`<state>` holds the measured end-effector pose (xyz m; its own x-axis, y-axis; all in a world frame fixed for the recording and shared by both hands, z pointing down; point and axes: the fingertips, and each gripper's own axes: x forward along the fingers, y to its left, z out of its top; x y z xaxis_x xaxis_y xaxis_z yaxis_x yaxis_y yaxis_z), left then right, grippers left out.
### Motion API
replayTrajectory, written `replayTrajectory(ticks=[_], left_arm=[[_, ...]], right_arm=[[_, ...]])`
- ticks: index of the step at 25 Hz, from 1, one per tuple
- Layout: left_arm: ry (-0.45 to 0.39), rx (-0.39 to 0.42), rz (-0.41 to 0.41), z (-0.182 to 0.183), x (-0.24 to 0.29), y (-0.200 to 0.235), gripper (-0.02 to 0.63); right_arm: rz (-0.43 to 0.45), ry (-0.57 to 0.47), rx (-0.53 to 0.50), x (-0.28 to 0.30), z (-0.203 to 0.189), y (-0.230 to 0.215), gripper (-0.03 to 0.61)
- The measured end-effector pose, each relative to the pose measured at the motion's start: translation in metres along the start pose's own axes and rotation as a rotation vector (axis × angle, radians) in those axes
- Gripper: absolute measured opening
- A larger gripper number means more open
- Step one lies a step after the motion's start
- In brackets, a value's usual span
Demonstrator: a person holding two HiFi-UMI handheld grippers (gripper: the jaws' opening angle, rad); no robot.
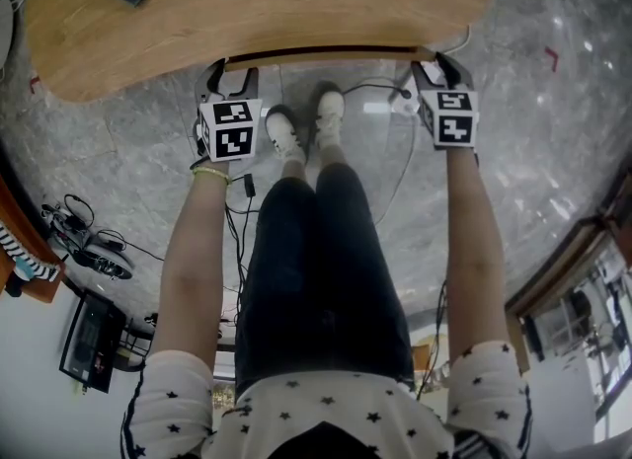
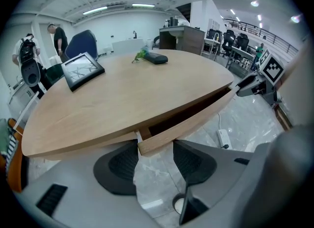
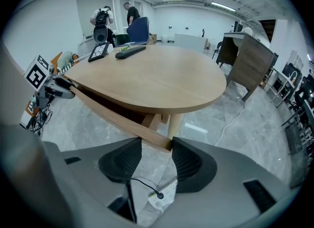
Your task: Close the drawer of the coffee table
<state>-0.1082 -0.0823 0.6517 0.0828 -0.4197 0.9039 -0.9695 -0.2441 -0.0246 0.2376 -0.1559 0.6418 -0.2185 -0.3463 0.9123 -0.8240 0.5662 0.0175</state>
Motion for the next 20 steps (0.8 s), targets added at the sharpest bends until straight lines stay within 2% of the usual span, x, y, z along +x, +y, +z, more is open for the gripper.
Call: replayTrajectory(ticks=[6, 12, 20], left_arm=[[-0.013, -0.038, 0.028, 0.002, 0.002, 0.003, 0.219], [-0.038, -0.157, 0.057, 0.003, 0.003, 0.005, 0.219], [-0.053, -0.193, 0.066, 0.005, 0.005, 0.007, 0.219]], right_arm=[[-0.003, -0.009, 0.007, 0.002, 0.004, -0.001, 0.201], [0.000, -0.025, 0.015, 0.005, 0.008, -0.004, 0.201], [0.005, -0.053, 0.026, 0.009, 0.012, -0.008, 0.201]])
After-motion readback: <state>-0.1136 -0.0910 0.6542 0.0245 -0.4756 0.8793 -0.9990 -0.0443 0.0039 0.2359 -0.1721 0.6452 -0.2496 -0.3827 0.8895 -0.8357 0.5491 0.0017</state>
